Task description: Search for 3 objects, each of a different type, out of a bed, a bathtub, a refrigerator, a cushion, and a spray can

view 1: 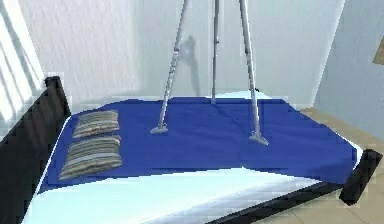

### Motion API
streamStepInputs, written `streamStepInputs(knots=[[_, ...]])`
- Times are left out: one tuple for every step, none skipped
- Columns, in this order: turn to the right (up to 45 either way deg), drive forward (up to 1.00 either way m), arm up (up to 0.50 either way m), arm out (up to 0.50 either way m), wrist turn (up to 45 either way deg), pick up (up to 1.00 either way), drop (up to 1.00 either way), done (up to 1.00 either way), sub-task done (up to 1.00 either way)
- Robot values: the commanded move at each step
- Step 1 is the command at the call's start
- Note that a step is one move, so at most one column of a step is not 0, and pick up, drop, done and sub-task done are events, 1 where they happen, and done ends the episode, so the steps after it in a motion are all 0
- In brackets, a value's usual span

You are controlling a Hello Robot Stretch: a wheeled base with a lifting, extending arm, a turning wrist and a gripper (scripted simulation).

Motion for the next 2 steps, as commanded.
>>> streamStepInputs(knots=[[-30.0,0.00,0.00,0.00,0.0,0.00,0.00,0.00,0.00],[0.0,0.00,0.00,0.00,0.0,0.00,0.00,0.00,1.00]])
